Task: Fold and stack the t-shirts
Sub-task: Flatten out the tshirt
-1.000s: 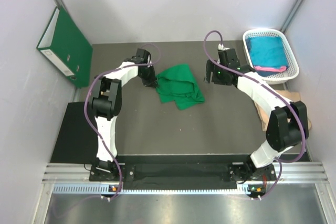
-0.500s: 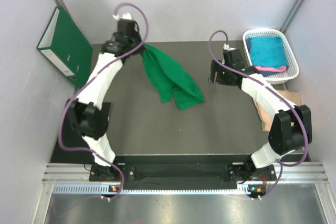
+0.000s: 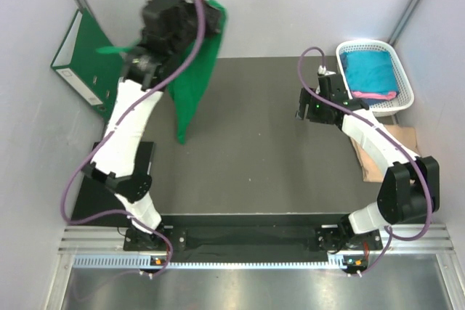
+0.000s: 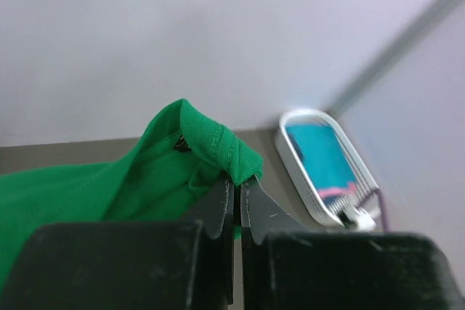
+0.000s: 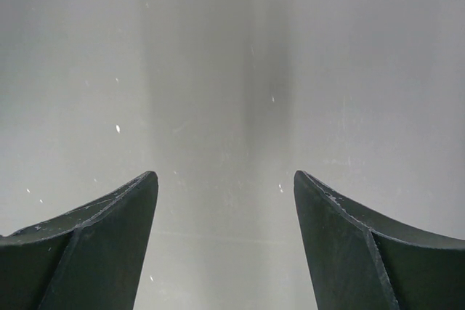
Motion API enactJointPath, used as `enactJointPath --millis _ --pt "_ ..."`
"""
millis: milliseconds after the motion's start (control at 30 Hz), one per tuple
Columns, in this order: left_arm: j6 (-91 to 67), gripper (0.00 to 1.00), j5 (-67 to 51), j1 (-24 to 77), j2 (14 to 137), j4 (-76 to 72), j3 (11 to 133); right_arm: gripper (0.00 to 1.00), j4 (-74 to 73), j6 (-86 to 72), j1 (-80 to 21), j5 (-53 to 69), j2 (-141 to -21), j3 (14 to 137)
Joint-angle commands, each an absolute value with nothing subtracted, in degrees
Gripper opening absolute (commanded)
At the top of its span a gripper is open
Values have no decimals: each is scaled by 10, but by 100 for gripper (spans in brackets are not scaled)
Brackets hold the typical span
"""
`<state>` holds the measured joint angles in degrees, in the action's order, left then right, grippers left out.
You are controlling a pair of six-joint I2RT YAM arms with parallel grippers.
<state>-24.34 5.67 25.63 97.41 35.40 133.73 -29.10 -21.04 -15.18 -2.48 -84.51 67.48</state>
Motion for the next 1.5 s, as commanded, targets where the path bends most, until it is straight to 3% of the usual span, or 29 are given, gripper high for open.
enactJointPath --millis 0,233,433,600,733,833,1033,1467 --pt "-247 0 6 344 1028 323 1388 75 -272 -210 -147 -22 -795 645" --pt "-222 0 86 419 1023 293 1435 75 -260 -222 -137 -27 -750 585" --pt "-140 0 253 418 934 238 1410 75 -259 -228 -129 -42 -720 544" --pt "-99 0 396 413 851 231 1247 75 -252 -235 -124 -53 -711 531" --pt "-186 0 447 408 768 290 1078 75 -249 -235 -121 -52 -722 540" --pt "-254 0 448 403 712 320 871 75 -244 -236 -121 -47 -735 549" --pt "-353 0 389 362 664 381 619 75 -223 -237 -121 -22 -763 550" --pt "-472 0 342 360 576 563 548 72 -175 -257 -126 2 -913 554"
